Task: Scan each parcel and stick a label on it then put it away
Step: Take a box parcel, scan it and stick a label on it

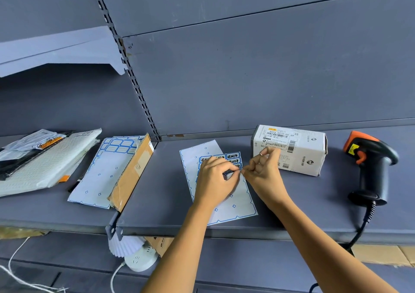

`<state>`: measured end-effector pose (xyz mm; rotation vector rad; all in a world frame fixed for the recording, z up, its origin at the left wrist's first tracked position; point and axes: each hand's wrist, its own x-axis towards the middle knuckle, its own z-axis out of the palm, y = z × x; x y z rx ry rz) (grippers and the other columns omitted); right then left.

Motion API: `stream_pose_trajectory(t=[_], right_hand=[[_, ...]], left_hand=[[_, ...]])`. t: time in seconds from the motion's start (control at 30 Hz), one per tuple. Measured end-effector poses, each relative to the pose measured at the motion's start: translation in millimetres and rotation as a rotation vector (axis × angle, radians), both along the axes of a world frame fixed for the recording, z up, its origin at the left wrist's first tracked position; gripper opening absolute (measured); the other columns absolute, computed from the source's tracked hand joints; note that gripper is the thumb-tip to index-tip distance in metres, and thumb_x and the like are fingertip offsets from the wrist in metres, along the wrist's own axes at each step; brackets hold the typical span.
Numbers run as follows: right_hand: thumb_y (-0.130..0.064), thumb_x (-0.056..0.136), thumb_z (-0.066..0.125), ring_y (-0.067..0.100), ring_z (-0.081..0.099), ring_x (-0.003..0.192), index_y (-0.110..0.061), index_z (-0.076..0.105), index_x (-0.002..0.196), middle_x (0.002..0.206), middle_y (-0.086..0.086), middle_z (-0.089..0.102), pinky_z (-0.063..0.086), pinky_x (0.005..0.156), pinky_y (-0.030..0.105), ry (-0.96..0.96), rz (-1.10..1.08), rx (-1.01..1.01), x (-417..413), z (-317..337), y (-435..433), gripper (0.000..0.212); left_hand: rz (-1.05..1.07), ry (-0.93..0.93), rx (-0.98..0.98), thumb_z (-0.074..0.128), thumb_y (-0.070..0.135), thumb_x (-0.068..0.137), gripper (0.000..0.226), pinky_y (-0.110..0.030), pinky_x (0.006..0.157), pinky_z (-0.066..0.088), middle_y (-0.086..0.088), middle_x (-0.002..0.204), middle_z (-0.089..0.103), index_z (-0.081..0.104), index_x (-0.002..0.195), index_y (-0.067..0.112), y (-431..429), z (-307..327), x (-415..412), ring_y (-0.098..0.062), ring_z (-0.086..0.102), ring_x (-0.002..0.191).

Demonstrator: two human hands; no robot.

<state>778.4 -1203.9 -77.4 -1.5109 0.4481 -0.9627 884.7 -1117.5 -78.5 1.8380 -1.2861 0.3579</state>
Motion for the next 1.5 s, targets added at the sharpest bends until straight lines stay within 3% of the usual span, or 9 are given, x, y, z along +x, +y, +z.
stream_pose_trajectory(t=[0.27,0.8,0.97,1.07,1.2,1.5], right_hand=[[0.019,0.078,0.057,0.019,0.041,0.069,-0.025,0.026,0.091,0.072,0.001,0.042,0.041,0.072,0.034,0.012,-0.009,-0.025,1.3,-0.2,-0.4,0.055],[0.017,0.078,0.058,0.019,0.043,0.068,-0.024,0.026,0.092,0.074,0.001,0.041,0.042,0.073,0.036,0.007,0.007,-0.018,1.2,-1.6,-0.8,0.054],[0.016,0.078,0.057,0.020,0.041,0.069,-0.025,0.026,0.092,0.074,0.003,0.040,0.041,0.073,0.036,0.007,0.004,-0.020,1.2,-1.4,-0.3,0.053],[0.016,0.079,0.057,0.019,0.040,0.069,-0.024,0.027,0.092,0.075,0.004,0.039,0.041,0.072,0.033,-0.006,0.007,-0.007,1.0,-0.7,0.2,0.052],[0.017,0.079,0.058,0.016,0.039,0.066,-0.024,0.027,0.092,0.072,0.001,0.039,0.039,0.071,0.033,-0.008,0.018,0.010,1.1,-1.3,-0.1,0.053],[0.017,0.078,0.059,0.020,0.039,0.068,-0.024,0.026,0.091,0.072,0.001,0.039,0.040,0.073,0.036,0.011,0.013,-0.006,1.0,-1.0,-0.6,0.055]], left_hand=[[0.010,0.049,0.012,0.055,0.033,0.075,0.023,-0.025,0.072,0.038,0.008,0.064,0.063,0.068,0.063,0.019,0.0,2.8,-1.7,-0.016,0.053,0.068],[0.012,0.097,0.029,0.049,0.032,0.074,0.025,-0.030,0.070,0.043,0.005,0.064,0.061,0.064,0.061,0.018,1.3,7.4,-5.3,-0.016,0.054,0.071],[0.008,0.273,-0.046,0.054,0.023,0.075,0.016,-0.028,0.070,0.048,0.012,0.068,0.061,0.065,0.066,0.015,3.2,8.6,-3.5,-0.009,0.056,0.073],[0.000,0.357,-0.091,0.052,0.035,0.075,0.023,-0.023,0.073,0.048,0.015,0.072,0.063,0.065,0.069,0.018,3.8,9.7,-2.7,-0.006,0.057,0.077],[-0.003,0.219,0.016,0.054,0.044,0.071,0.023,-0.027,0.076,0.044,0.016,0.073,0.064,0.067,0.070,0.025,0.9,7.9,-3.5,-0.007,0.054,0.078],[0.039,0.096,0.005,0.051,0.039,0.076,0.027,-0.027,0.076,0.041,0.010,0.073,0.066,0.067,0.066,0.020,-0.2,4.4,-2.6,-0.015,0.053,0.079]])
